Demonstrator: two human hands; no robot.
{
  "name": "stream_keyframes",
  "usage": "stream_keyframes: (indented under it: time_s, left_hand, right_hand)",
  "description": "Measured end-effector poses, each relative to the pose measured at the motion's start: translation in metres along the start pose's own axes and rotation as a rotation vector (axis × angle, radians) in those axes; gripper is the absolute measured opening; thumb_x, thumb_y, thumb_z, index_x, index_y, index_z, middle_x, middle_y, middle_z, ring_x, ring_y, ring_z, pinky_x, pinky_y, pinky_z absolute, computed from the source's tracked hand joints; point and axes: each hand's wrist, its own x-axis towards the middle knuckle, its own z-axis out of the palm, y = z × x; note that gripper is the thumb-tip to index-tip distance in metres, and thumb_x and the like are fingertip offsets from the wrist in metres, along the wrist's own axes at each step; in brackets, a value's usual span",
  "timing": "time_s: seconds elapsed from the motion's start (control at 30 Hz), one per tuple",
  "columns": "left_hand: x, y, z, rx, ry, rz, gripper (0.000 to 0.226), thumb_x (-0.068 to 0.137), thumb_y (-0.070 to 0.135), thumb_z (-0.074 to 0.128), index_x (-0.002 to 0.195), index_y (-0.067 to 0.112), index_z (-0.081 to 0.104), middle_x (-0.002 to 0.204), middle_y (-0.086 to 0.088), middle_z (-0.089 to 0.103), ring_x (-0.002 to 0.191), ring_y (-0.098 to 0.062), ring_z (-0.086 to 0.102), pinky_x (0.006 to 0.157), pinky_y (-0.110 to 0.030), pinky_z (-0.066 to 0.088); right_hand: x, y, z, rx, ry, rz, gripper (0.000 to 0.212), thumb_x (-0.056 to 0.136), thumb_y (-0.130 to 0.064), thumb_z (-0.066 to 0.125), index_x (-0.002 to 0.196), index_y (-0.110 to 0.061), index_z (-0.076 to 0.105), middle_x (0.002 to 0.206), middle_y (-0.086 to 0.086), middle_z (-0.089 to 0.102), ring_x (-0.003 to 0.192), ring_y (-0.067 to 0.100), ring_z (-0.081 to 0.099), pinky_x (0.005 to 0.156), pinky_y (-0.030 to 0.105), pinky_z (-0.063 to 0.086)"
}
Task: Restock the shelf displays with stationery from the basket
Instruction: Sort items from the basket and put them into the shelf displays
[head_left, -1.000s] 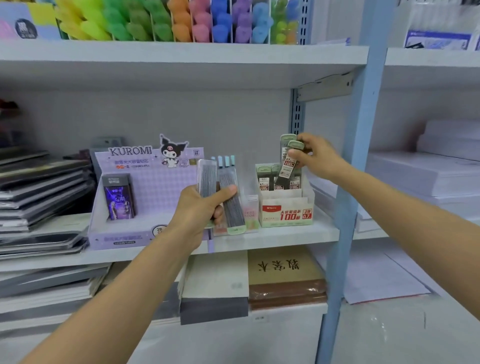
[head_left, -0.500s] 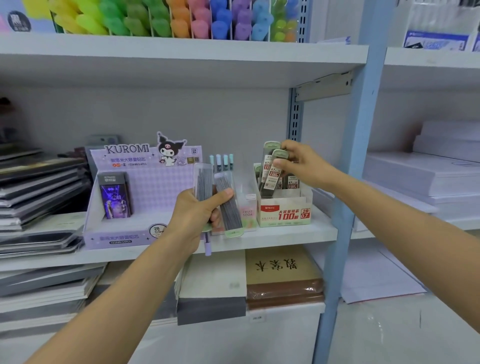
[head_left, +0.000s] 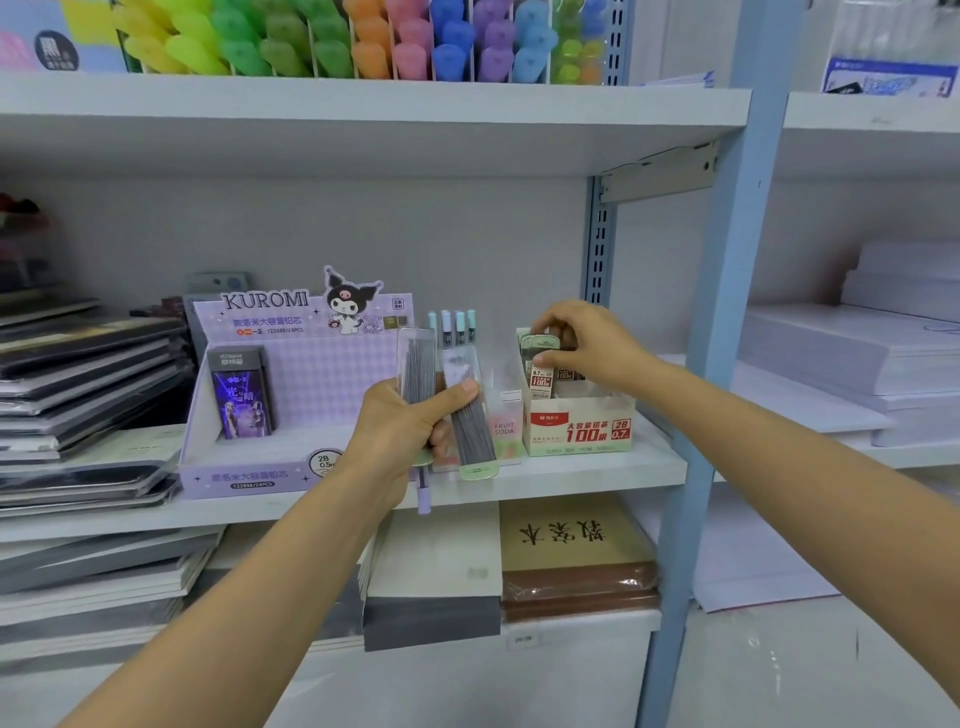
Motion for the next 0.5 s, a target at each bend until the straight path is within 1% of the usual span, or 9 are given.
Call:
stream_keyframes:
  time_s: [0.03,0.1,0.17,0.2,0.27,0.3,0.37,0.43,0.5]
  left_hand:
    - [0.0,0.001,0.001,-0.002,0.0,-0.002,0.021,0.08,0.019,0.078,0.077,0.006,0.062,0.044,-0.003,0.044,0.038,-0.013,0.039,0.04,-0.022,0.042]
    - [-0.001,0.001,0.001,0.001,0.001,-0.003,0.019,0.079,0.018,0.078,0.08,0.006,0.064,0.044,-0.002,0.046,0.038,-0.012,0.039,0.041,-0.022,0.042]
    - [-0.003,0.002,0.002,-0.005,0.0,0.001,0.018,0.078,0.017,0.078,0.08,0.006,0.064,0.044,-0.001,0.046,0.038,-0.012,0.039,0.04,-0.022,0.041]
    - [-0.003,0.003,0.002,-0.01,0.001,0.002,0.017,0.078,0.016,0.078,0.078,0.007,0.063,0.044,-0.001,0.046,0.038,-0.011,0.038,0.04,-0.022,0.041]
    - [-0.004,0.004,0.003,-0.017,0.011,0.005,0.018,0.077,0.015,0.079,0.075,0.012,0.062,0.046,-0.001,0.047,0.038,-0.011,0.039,0.04,-0.023,0.041]
    - [-0.005,0.005,0.005,-0.015,0.016,0.008,0.019,0.076,0.015,0.08,0.074,0.014,0.061,0.047,-0.001,0.047,0.039,-0.011,0.039,0.041,-0.023,0.04]
    - [-0.007,0.006,0.009,0.008,0.016,0.021,0.02,0.076,0.015,0.081,0.078,0.012,0.061,0.049,-0.001,0.048,0.04,-0.011,0.038,0.041,-0.023,0.039]
    - [-0.01,0.007,0.015,0.03,0.0,0.041,0.022,0.076,0.015,0.081,0.086,0.006,0.063,0.05,-0.001,0.049,0.039,-0.011,0.038,0.04,-0.022,0.038]
    - [-0.015,0.008,0.019,0.045,-0.014,0.036,0.024,0.077,0.016,0.08,0.091,0.004,0.064,0.05,-0.001,0.052,0.04,-0.01,0.039,0.04,-0.022,0.04]
  right_hand:
    - [0.0,0.0,0.003,-0.012,0.02,0.001,0.034,0.079,-0.024,0.078,0.108,-0.023,0.059,0.089,-0.008,0.054,0.073,0.005,0.049,0.073,0.029,0.047]
    - [0.0,-0.002,0.007,-0.022,0.04,0.008,0.033,0.08,-0.025,0.076,0.108,-0.023,0.059,0.098,-0.008,0.051,0.08,0.006,0.049,0.079,0.027,0.047]
    - [-0.001,-0.008,0.005,0.004,0.076,0.035,0.029,0.083,-0.027,0.073,0.11,-0.022,0.062,0.108,-0.006,0.047,0.088,0.008,0.049,0.081,0.02,0.044]
    - [-0.003,-0.012,0.002,0.018,0.107,0.033,0.029,0.085,-0.029,0.07,0.112,-0.022,0.063,0.109,-0.006,0.048,0.088,0.007,0.05,0.079,0.016,0.042]
    - [-0.01,-0.026,-0.005,0.161,0.146,0.007,0.027,0.09,-0.032,0.064,0.115,-0.023,0.062,0.106,-0.006,0.057,0.086,0.008,0.056,0.077,0.018,0.047]
    - [-0.016,-0.035,-0.007,0.331,0.118,0.006,0.026,0.091,-0.034,0.062,0.115,-0.022,0.061,0.103,-0.005,0.063,0.083,0.009,0.061,0.075,0.021,0.052]
    - [-0.028,-0.052,-0.009,0.649,-0.04,0.022,0.031,0.09,-0.037,0.064,0.117,-0.022,0.059,0.099,-0.002,0.069,0.079,0.011,0.068,0.07,0.022,0.054]
    - [-0.037,-0.062,-0.006,0.748,-0.191,-0.001,0.029,0.087,-0.03,0.069,0.114,-0.021,0.062,0.096,-0.001,0.07,0.079,0.012,0.069,0.072,0.023,0.054]
    - [-0.041,-0.067,-0.003,0.811,-0.194,-0.021,0.02,0.087,-0.017,0.069,0.107,-0.017,0.067,0.087,0.001,0.069,0.078,0.013,0.067,0.073,0.023,0.054]
